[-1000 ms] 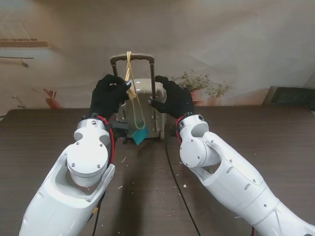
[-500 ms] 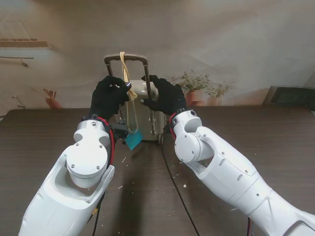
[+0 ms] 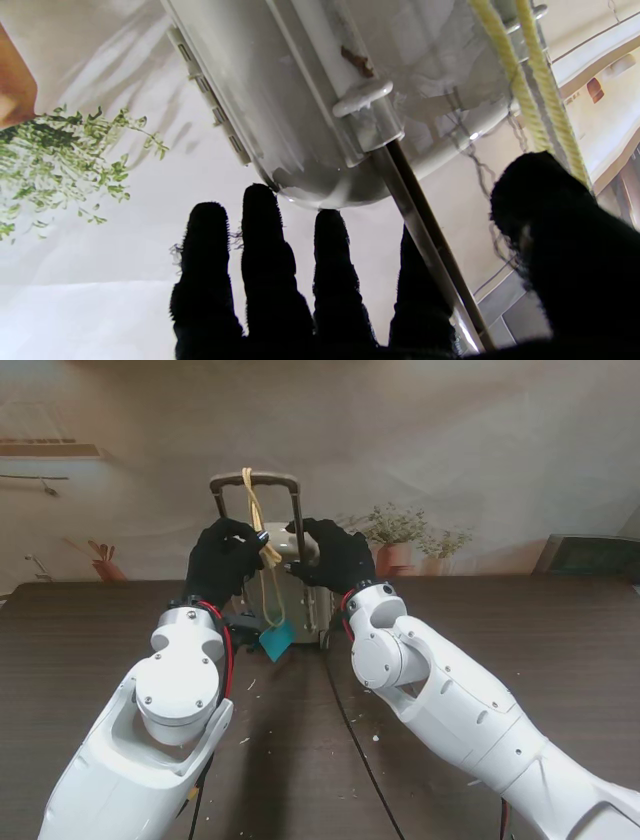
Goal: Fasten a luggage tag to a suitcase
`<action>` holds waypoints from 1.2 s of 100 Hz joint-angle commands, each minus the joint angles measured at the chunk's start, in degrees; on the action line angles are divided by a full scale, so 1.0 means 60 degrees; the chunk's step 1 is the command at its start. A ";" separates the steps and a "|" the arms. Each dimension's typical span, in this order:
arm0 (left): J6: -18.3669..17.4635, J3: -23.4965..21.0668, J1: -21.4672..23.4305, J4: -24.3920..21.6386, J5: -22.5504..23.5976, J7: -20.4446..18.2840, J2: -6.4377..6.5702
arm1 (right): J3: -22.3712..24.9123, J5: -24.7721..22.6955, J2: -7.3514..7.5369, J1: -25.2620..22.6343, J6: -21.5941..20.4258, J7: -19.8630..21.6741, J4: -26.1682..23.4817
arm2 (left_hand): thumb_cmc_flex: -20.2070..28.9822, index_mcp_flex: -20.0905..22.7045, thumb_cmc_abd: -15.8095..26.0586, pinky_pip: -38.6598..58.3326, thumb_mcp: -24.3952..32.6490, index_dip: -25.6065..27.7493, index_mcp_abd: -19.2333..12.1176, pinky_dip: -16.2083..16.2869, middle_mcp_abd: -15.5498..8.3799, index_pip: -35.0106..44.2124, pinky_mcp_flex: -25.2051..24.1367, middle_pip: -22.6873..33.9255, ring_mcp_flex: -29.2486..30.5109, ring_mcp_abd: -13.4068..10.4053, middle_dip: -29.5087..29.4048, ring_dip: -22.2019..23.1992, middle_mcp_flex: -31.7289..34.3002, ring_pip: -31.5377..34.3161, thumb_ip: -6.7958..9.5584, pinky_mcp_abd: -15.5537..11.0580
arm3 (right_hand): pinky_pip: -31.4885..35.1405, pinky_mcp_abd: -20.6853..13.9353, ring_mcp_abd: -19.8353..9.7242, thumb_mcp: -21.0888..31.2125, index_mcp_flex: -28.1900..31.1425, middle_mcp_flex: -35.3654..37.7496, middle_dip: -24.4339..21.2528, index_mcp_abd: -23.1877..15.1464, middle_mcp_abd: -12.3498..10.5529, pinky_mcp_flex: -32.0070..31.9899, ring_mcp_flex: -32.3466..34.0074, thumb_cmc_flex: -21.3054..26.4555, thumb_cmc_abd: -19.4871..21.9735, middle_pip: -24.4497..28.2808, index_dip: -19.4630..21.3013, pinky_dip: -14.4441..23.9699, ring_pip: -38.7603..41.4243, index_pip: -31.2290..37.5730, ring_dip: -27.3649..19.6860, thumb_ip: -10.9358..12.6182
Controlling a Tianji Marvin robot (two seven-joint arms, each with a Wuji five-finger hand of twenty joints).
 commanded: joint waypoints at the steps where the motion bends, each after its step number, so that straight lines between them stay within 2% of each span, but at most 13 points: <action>1: 0.0017 0.0005 0.0030 -0.0133 0.0008 -0.0167 0.0010 | -0.0129 -0.0078 -0.0016 -0.0075 0.0082 0.0198 0.0164 | 0.0506 0.0232 0.0145 0.0369 -0.0241 0.0099 -0.0947 0.0159 0.0273 0.0206 0.0002 0.0078 0.0199 -0.0188 0.0217 0.0405 0.0331 -0.0098 0.0056 0.0360 | 0.0134 -0.0263 -0.0229 0.0417 0.0690 0.0330 0.0036 -0.0888 0.0234 0.0016 0.0092 0.0066 -0.0201 0.0215 0.0059 0.0004 0.0122 0.0150 0.0055 0.0109; 36: -0.0010 -0.0019 0.0307 -0.0285 0.0031 -0.0204 0.0043 | -0.0334 -0.0213 -0.0034 -0.0062 0.0440 0.0245 0.0438 | 0.0503 0.0232 0.0139 0.0349 -0.0247 0.0098 -0.0934 0.0168 0.0286 0.0204 -0.0012 0.0072 0.0217 -0.0128 0.0215 0.0405 0.0332 -0.0143 0.0055 0.0384 | 0.0264 -0.0260 -0.0249 0.0570 0.1263 0.0420 0.0032 -0.0786 0.0290 0.0051 0.0110 0.0108 -0.0091 0.0197 0.0171 0.0004 0.0259 0.0091 0.0066 0.0121; 53: -0.0017 -0.0089 0.0553 -0.0383 0.0059 -0.0168 0.0056 | -0.0420 -0.0195 -0.0110 -0.0023 0.0517 0.0081 0.0627 | 0.0505 0.0240 0.0146 0.0341 -0.0243 0.0097 -0.0935 0.0172 0.0291 0.0205 -0.0021 0.0070 0.0230 -0.0093 0.0214 0.0405 0.0336 -0.0172 0.0057 0.0397 | 0.0378 -0.0244 -0.0252 0.0878 0.2039 0.0647 0.0048 -0.0876 0.0240 0.0138 0.0224 0.0227 0.0149 0.0244 0.0291 0.0017 0.0364 0.0256 0.0078 0.0217; 67: -0.0028 -0.0117 0.0760 -0.0444 0.0098 -0.0172 0.0074 | -0.0474 -0.0214 -0.0166 -0.0028 0.0626 -0.0072 0.0718 | 0.0500 0.0230 0.0147 0.0333 -0.0245 0.0092 -0.0928 0.0178 0.0293 0.0196 -0.0023 0.0067 0.0235 -0.0079 0.0213 0.0405 0.0338 -0.0190 0.0056 0.0415 | 0.0562 -0.0219 -0.0264 0.1602 0.2995 0.1050 0.0084 -0.0891 0.0150 0.0296 0.0421 0.0432 -0.0126 0.0308 0.0466 -0.0011 0.0524 0.0341 0.0068 0.0252; 72: -0.0042 -0.0122 0.0865 -0.0479 0.0115 -0.0179 0.0086 | -0.0489 -0.0244 -0.0176 -0.0030 0.0680 -0.0110 0.0730 | 0.0509 0.0233 0.0142 0.0330 -0.0242 0.0091 -0.0920 0.0180 0.0298 0.0195 -0.0024 0.0066 0.0235 -0.0079 0.0213 0.0405 0.0339 -0.0193 0.0059 0.0419 | 0.0655 -0.0213 -0.0295 0.1556 0.3263 0.1201 0.0097 -0.0901 0.0135 0.0349 0.0496 0.0690 -0.0219 0.0301 0.0151 -0.0063 0.0582 0.0375 0.0047 -0.0215; 77: -0.0063 -0.0124 0.0983 -0.0514 0.0165 -0.0194 0.0103 | -0.0499 -0.0277 -0.0179 -0.0034 0.0737 -0.0128 0.0732 | 0.0503 0.0237 0.0143 0.0328 -0.0246 0.0094 -0.0921 0.0183 0.0296 0.0200 -0.0024 0.0063 0.0236 -0.0079 0.0213 0.0405 0.0329 -0.0194 0.0057 0.0422 | 0.0705 -0.0217 -0.0289 0.1530 0.3388 0.1275 0.0110 -0.0892 0.0135 0.0396 0.0540 0.0875 -0.0266 0.0318 -0.0081 -0.0087 0.0609 0.0506 0.0041 -0.0446; 80: -0.0074 -0.0123 0.1056 -0.0531 0.0198 -0.0198 0.0111 | -0.0504 -0.0290 -0.0183 -0.0036 0.0761 -0.0140 0.0737 | 0.0504 0.0235 0.0144 0.0327 -0.0245 0.0093 -0.0917 0.0184 0.0299 0.0198 -0.0024 0.0065 0.0236 -0.0079 0.0213 0.0405 0.0332 -0.0195 0.0057 0.0423 | 0.0756 -0.0222 -0.0296 0.1500 0.3415 0.1321 0.0122 -0.0910 0.0118 0.0414 0.0567 0.1000 -0.0291 0.0323 -0.0552 -0.0157 0.0638 0.0875 0.0031 -0.0628; 85: -0.0064 -0.0117 0.1170 -0.0552 0.0242 -0.0189 0.0116 | -0.0509 -0.0294 -0.0193 -0.0040 0.0800 -0.0161 0.0746 | 0.0509 0.0237 0.0139 0.0326 -0.0243 0.0092 -0.0908 0.0186 0.0300 0.0198 -0.0024 0.0067 0.0236 -0.0079 0.0214 0.0405 0.0335 -0.0195 0.0058 0.0425 | 0.0791 -0.0224 -0.0291 0.1414 0.3514 0.1393 0.0123 -0.0907 0.0100 0.0435 0.0597 0.1131 -0.0281 0.0329 -0.0696 -0.0169 0.0656 0.1029 0.0031 -0.0790; 120: 0.0302 -0.0054 0.1648 -0.0315 0.0257 -0.0094 0.0068 | -0.0500 -0.0254 -0.0228 -0.0061 0.0925 -0.0231 0.0773 | 0.0547 0.0249 0.0119 0.0297 -0.0224 0.0085 -0.0855 0.0201 0.0355 0.0201 -0.0044 0.0062 0.0265 0.0036 0.0209 0.0405 0.0329 -0.0279 0.0064 0.0480 | 0.0881 -0.0253 -0.0310 0.1266 0.3719 0.1591 0.0120 -0.0861 0.0086 0.0498 0.0678 0.1428 -0.0246 0.0330 -0.1038 -0.0197 0.0725 0.1424 0.0037 -0.1013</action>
